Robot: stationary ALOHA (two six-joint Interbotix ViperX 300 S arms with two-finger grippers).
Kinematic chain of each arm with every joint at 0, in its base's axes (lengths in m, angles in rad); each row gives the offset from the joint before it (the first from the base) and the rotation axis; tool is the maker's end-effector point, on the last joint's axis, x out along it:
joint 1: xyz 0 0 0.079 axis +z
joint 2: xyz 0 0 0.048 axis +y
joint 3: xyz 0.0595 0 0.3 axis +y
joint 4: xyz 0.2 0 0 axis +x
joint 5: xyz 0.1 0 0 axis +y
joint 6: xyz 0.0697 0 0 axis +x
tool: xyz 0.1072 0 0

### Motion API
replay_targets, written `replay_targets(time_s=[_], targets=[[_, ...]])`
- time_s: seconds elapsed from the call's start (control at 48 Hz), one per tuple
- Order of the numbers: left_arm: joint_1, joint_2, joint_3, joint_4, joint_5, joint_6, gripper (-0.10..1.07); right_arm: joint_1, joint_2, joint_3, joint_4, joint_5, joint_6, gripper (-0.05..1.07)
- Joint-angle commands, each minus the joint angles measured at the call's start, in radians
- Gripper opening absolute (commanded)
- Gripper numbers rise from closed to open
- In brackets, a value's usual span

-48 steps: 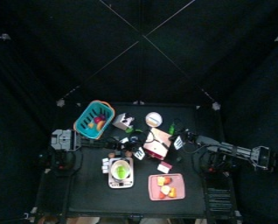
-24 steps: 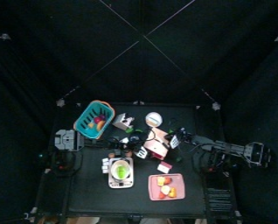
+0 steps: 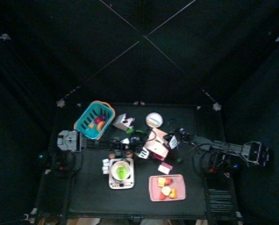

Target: Grab drawer handle

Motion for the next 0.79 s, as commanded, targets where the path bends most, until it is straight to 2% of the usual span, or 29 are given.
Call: replay_targets(time_s=[0.0, 0.333, 0.771], targets=[[0.003, -0.009, -0.035, -0.008, -0.005, 0.003, 0.84, -0.002, 0.005, -0.009, 0.0, 0.002, -0.002, 0.47], [0.005, 0.006, -0.043, -0.029, -0.015, 0.003, 0.81, 0.002, 0.005, 0.006, 0.0, 0.002, -0.002, 0.47], [0.003, 0.008, -0.02, -0.055, -0.012, 0.003, 0.62, 0.003, 0.005, 0.008, 0.0, 0.005, -0.002, 0.46]])
